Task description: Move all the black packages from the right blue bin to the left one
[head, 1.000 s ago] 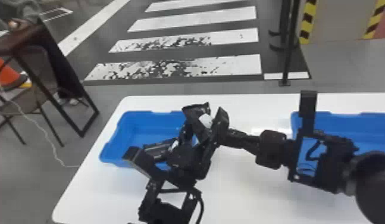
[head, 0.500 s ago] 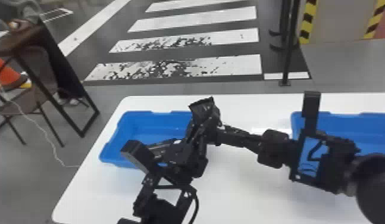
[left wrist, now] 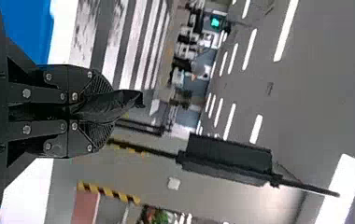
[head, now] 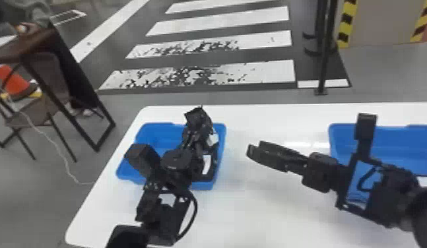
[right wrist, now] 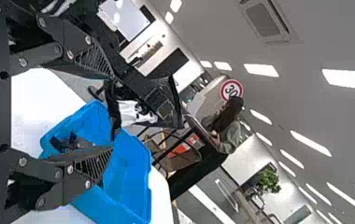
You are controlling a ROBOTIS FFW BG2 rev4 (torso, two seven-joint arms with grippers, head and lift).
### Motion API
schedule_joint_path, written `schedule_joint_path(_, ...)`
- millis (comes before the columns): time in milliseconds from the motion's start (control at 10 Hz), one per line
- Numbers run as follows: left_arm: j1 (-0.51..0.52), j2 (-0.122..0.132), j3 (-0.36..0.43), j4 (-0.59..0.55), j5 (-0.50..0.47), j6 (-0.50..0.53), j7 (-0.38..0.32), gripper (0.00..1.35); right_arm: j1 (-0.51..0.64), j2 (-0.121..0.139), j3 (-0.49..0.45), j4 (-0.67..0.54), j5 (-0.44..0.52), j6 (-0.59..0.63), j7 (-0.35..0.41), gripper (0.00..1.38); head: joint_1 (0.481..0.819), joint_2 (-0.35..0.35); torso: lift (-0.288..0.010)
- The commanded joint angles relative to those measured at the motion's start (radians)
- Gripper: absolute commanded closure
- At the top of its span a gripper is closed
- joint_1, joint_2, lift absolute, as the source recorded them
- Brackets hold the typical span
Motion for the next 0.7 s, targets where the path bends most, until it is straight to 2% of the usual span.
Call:
schedule_joint_path(0, -0.069, -0.008, 0.094, 0.110, -0.203, -0.046, 0.041, 1.21, 0.024, 0.000, -0.039, -0.010, 0.009, 0.000, 0.000, 0.14, 0.695, 0.329, -0.140)
schedule_joint_path(100, -0.111, -0.005, 0.120, 0.193, -0.295, -0.056, 0.072, 1.16, 0.034, 0.000, -0.057, -0.015, 0.025, 0.000, 0.000, 0.15, 0.695, 0.346, -0.140)
schedule_joint_path(200, -0.121, -0.001, 0.125, 0.230, -0.251, 0.003, 0.073, 0.66, 0.041, 0.000, -0.088, -0.030, 0.073, 0.000, -0.001, 0.14, 0.695, 0.350, -0.140)
schedule_joint_path(300, -0.089, -0.002, 0.123, 0.230, -0.201, -0.098, 0.070, 0.13, 0.054, 0.000, -0.140, -0.069, 0.171, 0.000, -0.006, 0.14, 0.695, 0.350, -0.140)
schedule_joint_path(400, -0.064, -0.008, 0.102, 0.228, -0.153, -0.221, 0.070, 0.04, 0.081, 0.001, -0.206, -0.133, 0.268, 0.039, -0.024, 0.14, 0.695, 0.350, -0.140)
schedule_joint_path(500, -0.052, -0.007, 0.056, 0.223, -0.093, -0.336, 0.068, 0.16, 0.130, 0.010, -0.294, -0.251, 0.368, 0.140, -0.067, 0.14, 0.695, 0.347, -0.140)
schedule_joint_path(600, -0.030, -0.007, 0.020, 0.181, -0.061, -0.380, 0.068, 0.23, 0.184, 0.023, -0.390, -0.420, 0.486, 0.329, -0.138, 0.14, 0.695, 0.324, -0.140)
